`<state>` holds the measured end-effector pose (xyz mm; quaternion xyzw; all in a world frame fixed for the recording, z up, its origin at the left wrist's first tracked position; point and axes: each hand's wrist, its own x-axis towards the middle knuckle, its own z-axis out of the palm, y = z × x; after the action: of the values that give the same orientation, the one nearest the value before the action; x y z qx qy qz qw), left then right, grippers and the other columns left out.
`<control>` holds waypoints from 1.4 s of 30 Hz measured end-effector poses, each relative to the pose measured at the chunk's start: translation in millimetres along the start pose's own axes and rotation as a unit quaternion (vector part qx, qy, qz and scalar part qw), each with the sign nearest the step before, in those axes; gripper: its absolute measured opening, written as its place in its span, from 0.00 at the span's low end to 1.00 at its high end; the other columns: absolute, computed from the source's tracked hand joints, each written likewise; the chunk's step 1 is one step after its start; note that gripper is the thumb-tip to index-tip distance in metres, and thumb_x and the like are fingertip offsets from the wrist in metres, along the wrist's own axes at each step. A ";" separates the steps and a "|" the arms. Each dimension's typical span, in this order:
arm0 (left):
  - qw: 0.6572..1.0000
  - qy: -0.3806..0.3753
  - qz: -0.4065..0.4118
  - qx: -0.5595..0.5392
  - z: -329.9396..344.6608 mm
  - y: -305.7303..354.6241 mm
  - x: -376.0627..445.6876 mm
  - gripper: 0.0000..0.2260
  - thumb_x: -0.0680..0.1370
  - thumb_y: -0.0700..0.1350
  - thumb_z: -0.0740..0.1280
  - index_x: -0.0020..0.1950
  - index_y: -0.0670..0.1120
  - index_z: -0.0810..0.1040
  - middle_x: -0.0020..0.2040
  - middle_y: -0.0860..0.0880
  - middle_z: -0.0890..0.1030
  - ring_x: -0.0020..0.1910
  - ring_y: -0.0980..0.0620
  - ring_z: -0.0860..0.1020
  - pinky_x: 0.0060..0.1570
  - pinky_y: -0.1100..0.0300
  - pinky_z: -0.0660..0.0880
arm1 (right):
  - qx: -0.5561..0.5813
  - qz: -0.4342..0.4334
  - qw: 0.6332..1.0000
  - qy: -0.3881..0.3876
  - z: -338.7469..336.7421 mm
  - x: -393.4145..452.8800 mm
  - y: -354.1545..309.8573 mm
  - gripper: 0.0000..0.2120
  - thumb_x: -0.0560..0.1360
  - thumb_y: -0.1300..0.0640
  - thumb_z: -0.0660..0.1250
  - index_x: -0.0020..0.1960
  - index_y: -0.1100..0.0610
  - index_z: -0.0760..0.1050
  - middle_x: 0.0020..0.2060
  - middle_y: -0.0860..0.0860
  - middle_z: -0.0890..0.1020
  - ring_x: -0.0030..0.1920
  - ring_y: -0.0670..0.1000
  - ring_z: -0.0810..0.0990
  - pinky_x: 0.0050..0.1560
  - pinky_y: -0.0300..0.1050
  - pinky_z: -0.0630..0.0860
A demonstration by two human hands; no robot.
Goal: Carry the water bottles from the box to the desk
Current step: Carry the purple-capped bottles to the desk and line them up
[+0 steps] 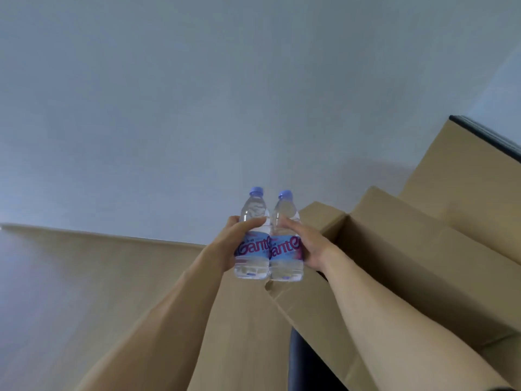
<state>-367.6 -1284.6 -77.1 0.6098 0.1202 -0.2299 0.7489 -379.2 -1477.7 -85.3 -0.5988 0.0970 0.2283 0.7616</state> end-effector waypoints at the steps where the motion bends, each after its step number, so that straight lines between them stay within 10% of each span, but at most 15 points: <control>1: 1.000 0.011 0.004 -0.006 -20.4 1.0 -6.9 0.26 0.73 0.48 0.77 0.64 0.44 0.68 0.56 0.36 0.80 0.40 0.42 0.85 0.39 0.48 0.83 | -0.008 0.003 1.000 -0.008 19.9 6.2 3.5 0.28 0.75 0.43 0.72 0.67 0.59 0.74 0.55 0.64 0.84 0.54 0.62 0.85 0.47 0.53 0.83; 5: 0.998 0.058 0.022 -0.031 -102.9 3.5 -37.4 0.26 0.72 0.50 0.78 0.64 0.46 0.69 0.56 0.36 0.81 0.43 0.40 0.85 0.43 0.44 0.83 | -0.046 0.014 0.997 -0.052 100.5 29.8 16.4 0.25 0.72 0.41 0.73 0.57 0.60 0.78 0.52 0.63 0.85 0.50 0.61 0.86 0.47 0.53 0.83; 15: 0.968 0.200 0.083 -0.126 -279.6 -3.5 -138.4 0.28 0.72 0.47 0.78 0.66 0.44 0.68 0.60 0.35 0.80 0.52 0.35 0.84 0.51 0.38 0.82 | -0.122 0.059 0.969 -0.207 300.7 69.5 56.1 0.29 0.79 0.41 0.65 0.70 0.60 0.72 0.60 0.63 0.82 0.61 0.64 0.81 0.59 0.57 0.80; 22: 0.932 0.298 0.115 -0.169 -364.1 -19.0 -210.7 0.17 0.75 0.48 0.76 0.60 0.47 0.75 0.44 0.41 0.86 0.37 0.44 0.86 0.33 0.55 0.81 | -0.174 0.107 0.915 -0.349 423.5 90.2 90.8 0.25 0.81 0.42 0.62 0.72 0.57 0.72 0.61 0.63 0.81 0.62 0.64 0.80 0.60 0.58 0.79; 29: 0.879 0.413 0.125 -0.202 -428.9 -28.6 -248.5 0.24 0.74 0.53 0.76 0.66 0.48 0.74 0.58 0.37 0.83 0.54 0.35 0.84 0.56 0.39 0.80 | -0.187 0.122 0.877 -0.425 520.8 116.6 125.8 0.25 0.75 0.44 0.71 0.66 0.58 0.76 0.57 0.63 0.83 0.58 0.63 0.82 0.57 0.57 0.81; 42: 0.783 0.563 0.146 -0.222 -554.1 29.0 -210.3 0.17 0.73 0.49 0.77 0.56 0.44 0.78 0.56 0.33 0.82 0.55 0.30 0.81 0.59 0.32 0.76 | -0.242 0.180 0.796 -0.525 673.2 247.6 118.1 0.33 0.73 0.42 0.73 0.71 0.59 0.71 0.60 0.63 0.82 0.60 0.64 0.82 0.59 0.60 0.80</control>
<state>-479.7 -702.0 -81.3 0.4581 0.4774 0.2993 0.6875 -301.4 -755.5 -114.2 -0.5232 -0.2701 0.6567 0.4712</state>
